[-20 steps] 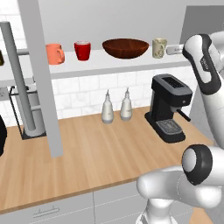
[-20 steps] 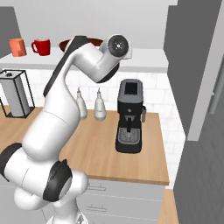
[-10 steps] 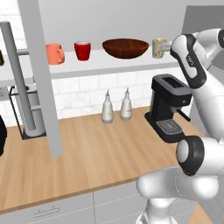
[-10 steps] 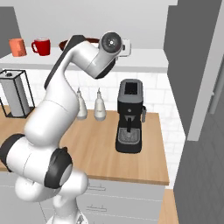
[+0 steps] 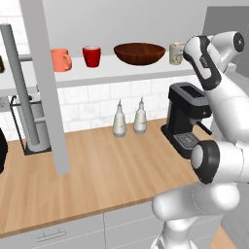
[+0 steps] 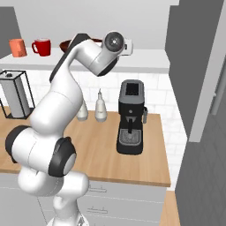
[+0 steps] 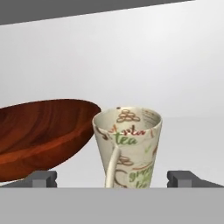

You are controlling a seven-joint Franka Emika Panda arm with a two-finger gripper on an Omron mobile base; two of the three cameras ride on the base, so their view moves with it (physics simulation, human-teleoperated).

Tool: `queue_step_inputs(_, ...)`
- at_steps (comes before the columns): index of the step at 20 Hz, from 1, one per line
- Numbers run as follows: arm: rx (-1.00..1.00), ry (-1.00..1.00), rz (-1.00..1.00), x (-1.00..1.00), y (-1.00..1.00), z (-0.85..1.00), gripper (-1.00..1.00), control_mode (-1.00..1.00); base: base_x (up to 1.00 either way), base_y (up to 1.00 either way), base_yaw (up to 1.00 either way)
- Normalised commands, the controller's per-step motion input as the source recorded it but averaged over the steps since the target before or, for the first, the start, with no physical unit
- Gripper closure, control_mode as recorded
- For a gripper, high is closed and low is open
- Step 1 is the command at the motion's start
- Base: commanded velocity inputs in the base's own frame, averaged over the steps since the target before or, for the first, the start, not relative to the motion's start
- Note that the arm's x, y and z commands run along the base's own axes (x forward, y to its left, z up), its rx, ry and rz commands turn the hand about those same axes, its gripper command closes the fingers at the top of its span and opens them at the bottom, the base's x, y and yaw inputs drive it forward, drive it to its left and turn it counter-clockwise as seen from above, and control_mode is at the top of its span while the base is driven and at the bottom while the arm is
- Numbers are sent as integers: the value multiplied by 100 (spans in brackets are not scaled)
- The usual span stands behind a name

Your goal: Gather all objects into one cabinet and sort the glasses and bowls to opposite sides.

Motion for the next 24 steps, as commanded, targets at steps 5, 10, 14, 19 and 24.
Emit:
queue_step_inputs(5, 0, 0, 0, 1, 0, -12, -100, -100, 0, 0, 0)
queue_step_inputs(10, 0, 0, 0, 10, 0, -8, -100, -100, 0, 0, 0)
queue_step_inputs(14, 0, 0, 0, 15, 0, -3, -100, -100, 0, 0, 0)
queue_step_inputs(19, 0, 0, 0, 11, 0, -4, -100, -100, 0, 0, 0)
queue_step_inputs(24, 0, 0, 0, 13, 0, -5, -100, -100, 0, 0, 0)
